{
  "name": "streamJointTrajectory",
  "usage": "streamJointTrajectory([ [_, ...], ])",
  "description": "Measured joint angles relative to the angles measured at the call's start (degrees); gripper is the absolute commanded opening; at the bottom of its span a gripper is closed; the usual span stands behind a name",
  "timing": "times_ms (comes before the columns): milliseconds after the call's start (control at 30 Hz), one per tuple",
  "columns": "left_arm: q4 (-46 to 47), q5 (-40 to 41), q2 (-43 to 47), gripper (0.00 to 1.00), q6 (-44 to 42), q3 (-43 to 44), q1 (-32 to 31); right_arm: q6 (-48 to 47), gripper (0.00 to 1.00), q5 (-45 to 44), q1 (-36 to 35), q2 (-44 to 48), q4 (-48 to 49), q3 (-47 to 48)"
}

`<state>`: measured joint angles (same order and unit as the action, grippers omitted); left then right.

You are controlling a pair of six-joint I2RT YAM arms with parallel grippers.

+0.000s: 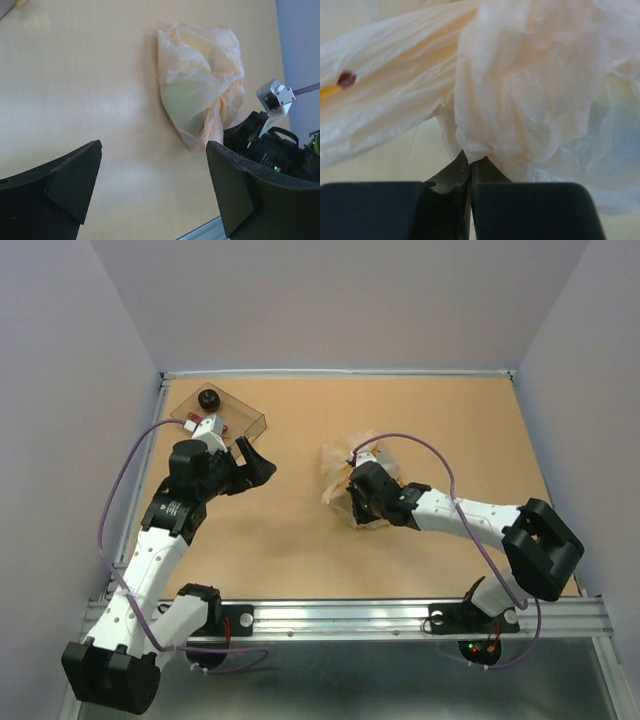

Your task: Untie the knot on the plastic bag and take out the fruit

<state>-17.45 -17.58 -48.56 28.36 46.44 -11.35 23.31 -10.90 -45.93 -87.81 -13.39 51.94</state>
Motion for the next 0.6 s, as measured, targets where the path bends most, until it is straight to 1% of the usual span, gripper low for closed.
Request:
streamJointTrajectory([
  [33,0.50,0.11,-0.94,0.96,0.02,0.02,-1.20,0.09,0.11,0.00,-1.05,0.79,-1.09,-0.63],
  [67,1.03,0.70,-1.92,0.96,0.09,0.02,-2.47,0.39,0.16,0.04,-2.21,1.75,-2.12,-1.18],
  [100,1.44,0.96,-2.67,0.96,0.17,0.02,-3.48,1.16,0.30,0.00,-2.86,3.06,-3.37,-1.92],
  [133,2.23,1.46,-4.02,0.96,0.42,0.07,-5.20,1.25,0.36,0.02,-3.02,3.98,-3.91,-2.54],
  [167,2.84,2.01,-5.09,0.96,0.72,0.09,-6.45,2.25,0.52,-0.17,-3.06,6.10,-5.31,-3.78],
  [233,4.35,2.91,-7.58,0.96,1.22,0.11,-9.29,3.78,0.71,-0.66,-2.89,9.44,-7.50,-5.22],
  [267,4.44,3.39,-8.44,0.96,1.51,0.31,-10.51,4.04,0.79,-0.87,-2.84,12.17,-8.74,-5.88],
  [300,4.83,4.52,-10.54,0.96,1.90,1.31,-12.63,4.63,0.83,-1.16,-2.80,14.16,-9.73,-5.95],
  [433,6.14,7.87,-17.38,0.96,2.73,6.71,-17.73,5.44,0.87,-4.59,-2.80,20.68,-10.45,-5.51],
  [600,8.50,12.39,-27.69,0.96,3.74,15.78,-23.02,5.33,0.89,-11.65,-2.78,20.46,-11.04,-3.15],
])
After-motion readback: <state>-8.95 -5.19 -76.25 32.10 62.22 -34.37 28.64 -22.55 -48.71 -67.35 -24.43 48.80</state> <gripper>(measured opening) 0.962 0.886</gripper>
